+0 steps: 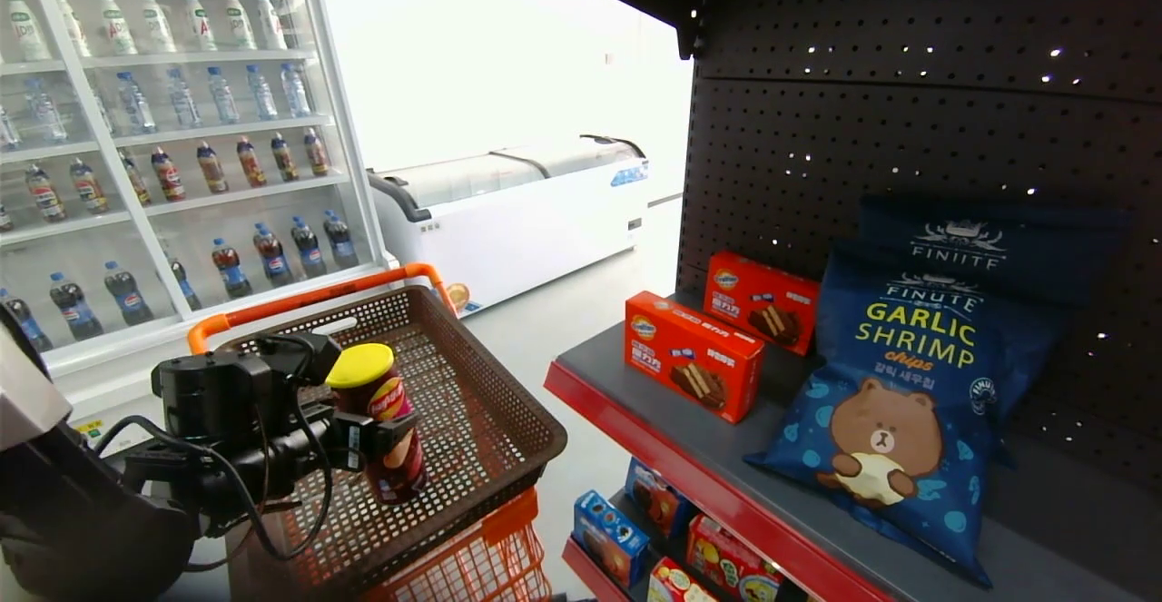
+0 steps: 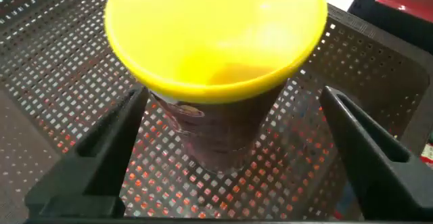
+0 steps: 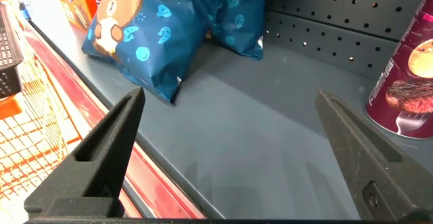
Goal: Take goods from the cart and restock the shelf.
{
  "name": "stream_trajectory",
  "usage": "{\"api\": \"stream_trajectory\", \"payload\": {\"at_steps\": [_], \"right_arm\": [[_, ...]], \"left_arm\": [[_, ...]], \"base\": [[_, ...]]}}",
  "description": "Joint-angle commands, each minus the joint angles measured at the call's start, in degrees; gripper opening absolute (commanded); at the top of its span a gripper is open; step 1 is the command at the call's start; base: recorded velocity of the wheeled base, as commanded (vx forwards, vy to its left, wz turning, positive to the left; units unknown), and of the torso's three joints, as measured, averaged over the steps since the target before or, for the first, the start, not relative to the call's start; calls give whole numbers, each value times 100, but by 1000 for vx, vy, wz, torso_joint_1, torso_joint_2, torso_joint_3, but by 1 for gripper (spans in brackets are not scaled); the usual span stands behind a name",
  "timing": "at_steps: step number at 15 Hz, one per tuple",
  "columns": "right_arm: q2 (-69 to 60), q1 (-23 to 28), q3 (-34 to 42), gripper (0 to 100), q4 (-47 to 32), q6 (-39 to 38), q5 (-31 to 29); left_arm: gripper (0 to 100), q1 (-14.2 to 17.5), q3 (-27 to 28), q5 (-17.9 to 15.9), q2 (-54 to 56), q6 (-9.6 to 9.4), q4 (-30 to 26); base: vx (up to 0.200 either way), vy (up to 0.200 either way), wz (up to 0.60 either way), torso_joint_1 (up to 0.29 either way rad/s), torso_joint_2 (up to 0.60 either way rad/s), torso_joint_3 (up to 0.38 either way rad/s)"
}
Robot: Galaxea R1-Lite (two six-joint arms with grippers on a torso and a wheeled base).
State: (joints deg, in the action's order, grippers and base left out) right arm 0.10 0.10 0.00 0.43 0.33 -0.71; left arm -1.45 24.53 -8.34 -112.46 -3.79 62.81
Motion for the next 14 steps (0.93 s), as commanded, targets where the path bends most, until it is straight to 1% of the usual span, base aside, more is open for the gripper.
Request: {"api": "stream_trajectory", "payload": {"at_steps": [1, 2, 4, 6, 10, 11, 12, 14], "right_arm": [[8, -1, 0, 100, 1, 2, -8], [8, -1, 0, 100, 1, 2, 0], [8, -1, 0, 100, 1, 2, 0], [8, -1, 0, 100, 1, 2, 0], [8, -1, 0, 100, 1, 2, 0], [8, -1, 0, 100, 1, 2, 0], [8, -1, 0, 100, 1, 2, 0], [8, -1, 0, 100, 1, 2, -8]], "left_arm": [[100, -127, -150, -1, -408, 1, 355], [100, -127, -150, -1, -496, 1, 540], [100, -127, -141, 34, -584, 10, 645], [100, -127, -203, 157, -795, -16, 1058], [100, -127, -238, 166, -962, -25, 1304], [100, -119, -247, 210, -1076, -25, 1445], [100, -119, -247, 280, -1129, -25, 1480], [100, -110, -255, 306, -1173, -25, 1507]], "base": [[0, 0, 0, 0, 0, 0], [0, 0, 0, 0, 0, 0], [0, 0, 0, 0, 0, 0], [0, 0, 0, 0, 0, 0], [0, 0, 0, 0, 0, 0], [0, 0, 0, 0, 0, 0], [0, 0, 0, 0, 0, 0], [0, 0, 0, 0, 0, 0]]}}
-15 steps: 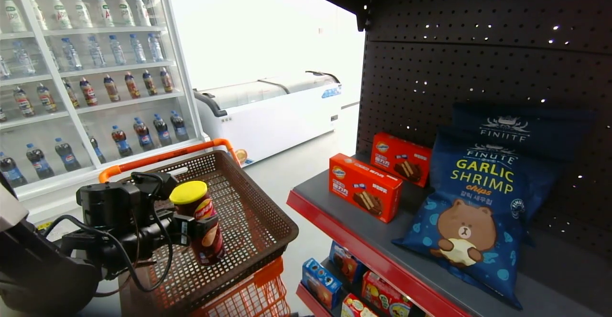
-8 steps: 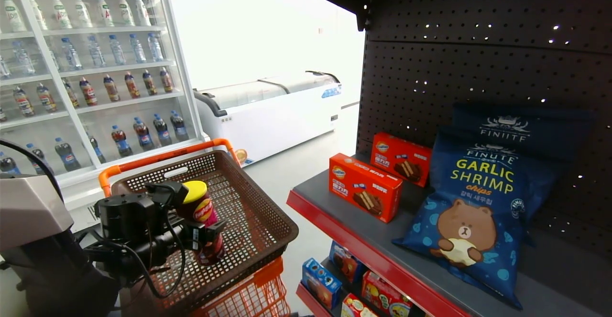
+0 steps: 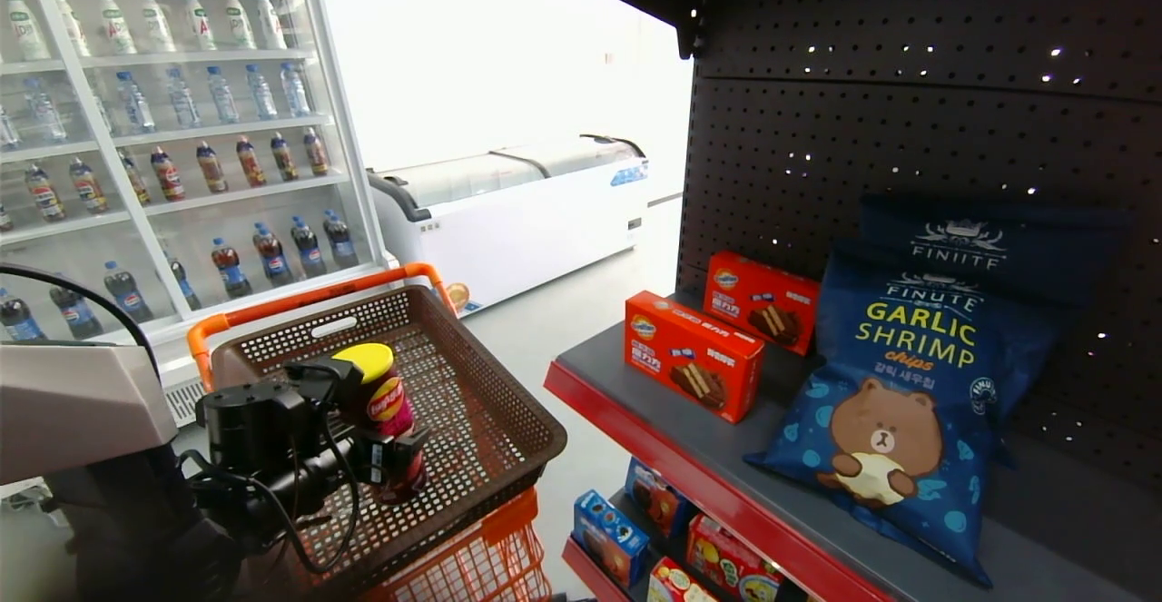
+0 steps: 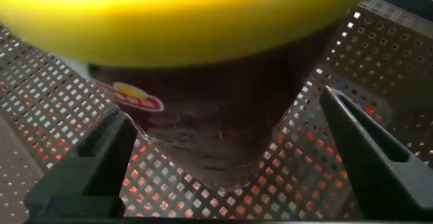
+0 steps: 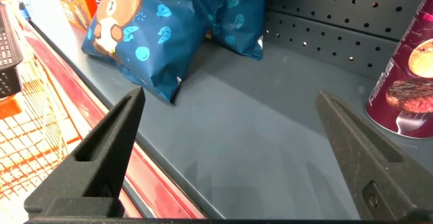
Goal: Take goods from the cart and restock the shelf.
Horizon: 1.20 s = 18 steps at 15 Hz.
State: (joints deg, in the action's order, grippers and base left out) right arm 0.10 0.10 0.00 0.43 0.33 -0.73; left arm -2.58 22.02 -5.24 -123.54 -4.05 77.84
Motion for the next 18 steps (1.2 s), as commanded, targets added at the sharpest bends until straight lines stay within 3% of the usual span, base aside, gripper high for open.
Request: {"api": "stream_trajectory", "payload": {"at_steps": [1, 3, 4, 9, 11, 13, 14, 15, 18], "right_arm": [[8, -1, 0, 100, 1, 2, -6], [8, -1, 0, 100, 1, 2, -6], [8, -1, 0, 100, 1, 2, -6], [8, -1, 0, 100, 1, 2, -6], [8, -1, 0, 100, 1, 2, 3], [8, -1, 0, 100, 1, 2, 3], [8, -1, 0, 100, 1, 2, 3], [8, -1, 0, 100, 1, 2, -6], [8, -1, 0, 100, 1, 2, 3]], "left_arm": [[100, 12, 13, 6, -118, 0, 3], [100, 21, 22, 76, -153, 9, 3], [0, 12, 66, 76, -153, 9, -5], [0, -32, 180, 173, 5, 44, -5], [0, -67, 207, 384, 893, 27, -480], [0, -67, 277, 384, 1508, -35, -1280], [0, -67, 620, 313, 2361, 27, -2414], [0, -67, 725, 269, 2624, 62, -2862], [0, -32, 901, -117, 4031, 106, -4901]], "base": [[0, 0, 0, 0, 0, 0], [0, 0, 0, 0, 0, 0], [0, 0, 0, 0, 0, 0], [0, 0, 0, 0, 0, 0], [0, 0, 0, 0, 0, 0], [0, 0, 0, 0, 0, 0], [0, 0, 0, 0, 0, 0], [0, 0, 0, 0, 0, 0], [0, 0, 0, 0, 0, 0]]}}
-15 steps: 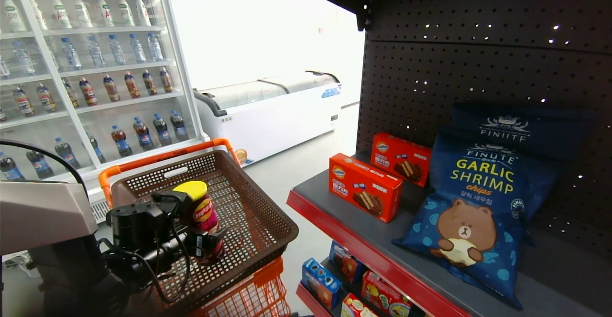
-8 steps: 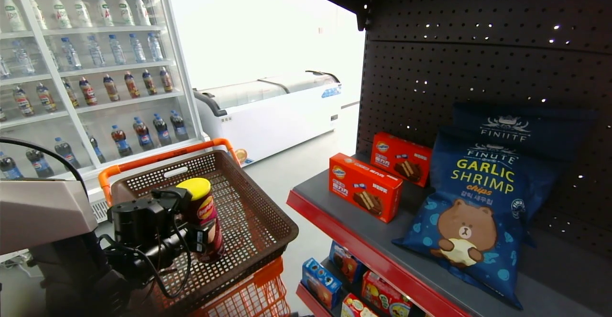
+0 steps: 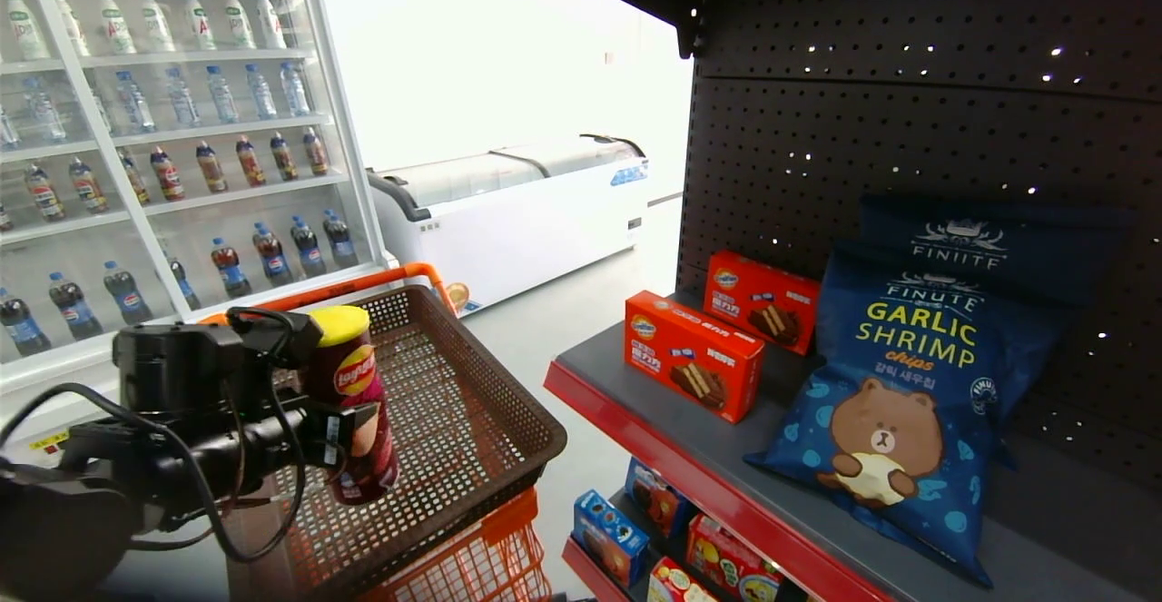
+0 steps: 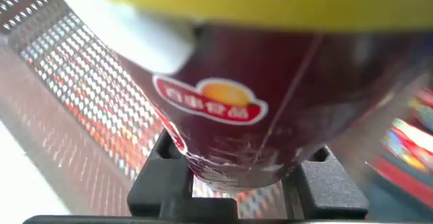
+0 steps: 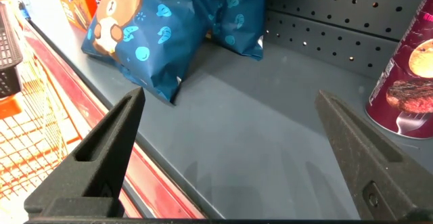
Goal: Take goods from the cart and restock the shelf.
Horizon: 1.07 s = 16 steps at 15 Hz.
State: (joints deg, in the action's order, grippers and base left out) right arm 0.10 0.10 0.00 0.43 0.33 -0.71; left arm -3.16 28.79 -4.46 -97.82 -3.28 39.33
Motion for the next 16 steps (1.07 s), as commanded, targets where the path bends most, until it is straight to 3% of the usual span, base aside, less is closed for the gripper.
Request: {"api": "stream_trajectory", "payload": {"at_steps": [1, 2, 6, 9, 10, 11, 12, 14, 16], "right_arm": [[8, -1, 0, 100, 1, 2, 0], [8, -1, 0, 100, 1, 2, 0], [8, -1, 0, 100, 1, 2, 0], [8, -1, 0, 100, 1, 2, 0], [8, -1, 0, 100, 1, 2, -8], [8, -1, 0, 100, 1, 2, -8], [8, -1, 0, 100, 1, 2, -8], [8, -1, 0, 100, 1, 11, 9], [8, -1, 0, 100, 1, 2, 9]], "left_arm": [[0, 26, 232, -231, 1995, 20, -1683], [0, -1, 249, -283, 2531, 3, -2236], [0, 43, -76, -301, 3049, -41, -2210], [0, -493, -304, -301, 3331, -147, -2359], [0, -510, -287, -310, 3331, -147, -2342], [0, -994, -5, -468, 3164, -138, -2228], [0, -1187, 82, -609, 3128, -103, -2192], [0, -1293, 74, -1189, 3155, -59, -2175], [0, -1653, 126, -1830, 3164, -15, -2184]], "base": [[0, 0, 0, 0, 0, 0], [0, 0, 0, 0, 0, 0], [0, 0, 0, 0, 0, 0], [0, 0, 0, 0, 0, 0], [0, 0, 0, 0, 0, 0], [0, 0, 0, 0, 0, 0], [0, 0, 0, 0, 0, 0], [0, 0, 0, 0, 0, 0], [0, 0, 0, 0, 0, 0]]}}
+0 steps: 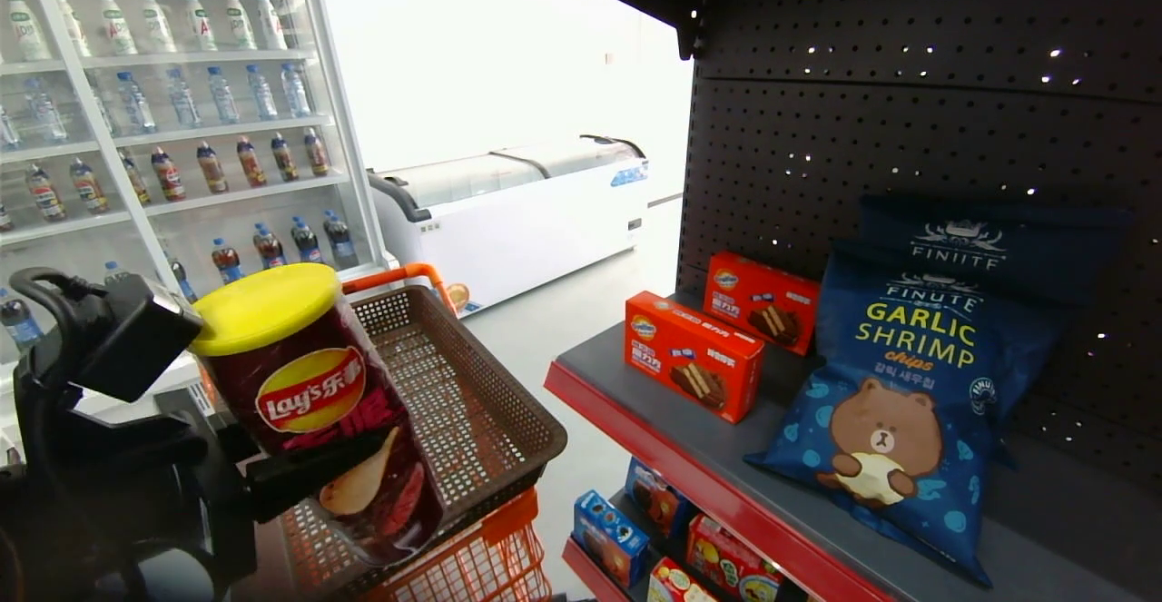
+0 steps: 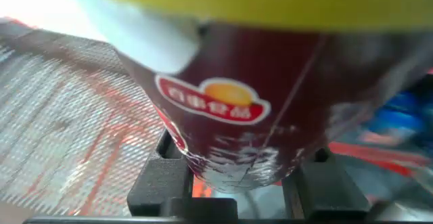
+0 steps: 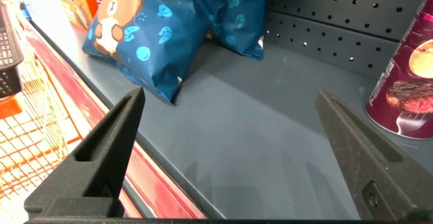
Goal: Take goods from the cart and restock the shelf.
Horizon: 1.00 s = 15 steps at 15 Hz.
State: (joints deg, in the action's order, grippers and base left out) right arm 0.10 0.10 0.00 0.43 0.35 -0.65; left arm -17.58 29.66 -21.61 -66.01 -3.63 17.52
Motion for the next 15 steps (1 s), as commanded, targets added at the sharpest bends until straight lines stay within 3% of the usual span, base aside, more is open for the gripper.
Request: {"api": "stream_trajectory", "payload": {"at_steps": [1, 3, 4, 6, 10, 13, 15], "right_arm": [[8, -1, 0, 100, 1, 0, 3], [8, -1, 0, 100, 1, 0, 3], [8, -1, 0, 100, 1, 0, 3], [8, -1, 0, 100, 1, 9, 3], [8, -1, 0, 100, 1, 9, 12], [8, -1, 0, 100, 1, 9, 12], [8, -1, 0, 100, 1, 9, 12]], "left_arm": [[0, -308, 31, -326, -17, 47, -55], [0, -562, -13, -414, -35, 73, -82], [0, -817, -4, -519, -43, 214, -91], [0, -940, 101, -783, -35, 451, -266], [0, -940, 620, -1187, -140, 442, -574], [0, -1143, 576, -1301, -140, 425, -539], [0, -1204, 576, -1750, -131, 372, -539]], "base": [[0, 0, 0, 0, 0, 0], [0, 0, 0, 0, 0, 0], [0, 0, 0, 0, 0, 0], [0, 0, 0, 0, 0, 0], [0, 0, 0, 0, 0, 0], [0, 0, 0, 0, 0, 0], [0, 0, 0, 0, 0, 0]]}}
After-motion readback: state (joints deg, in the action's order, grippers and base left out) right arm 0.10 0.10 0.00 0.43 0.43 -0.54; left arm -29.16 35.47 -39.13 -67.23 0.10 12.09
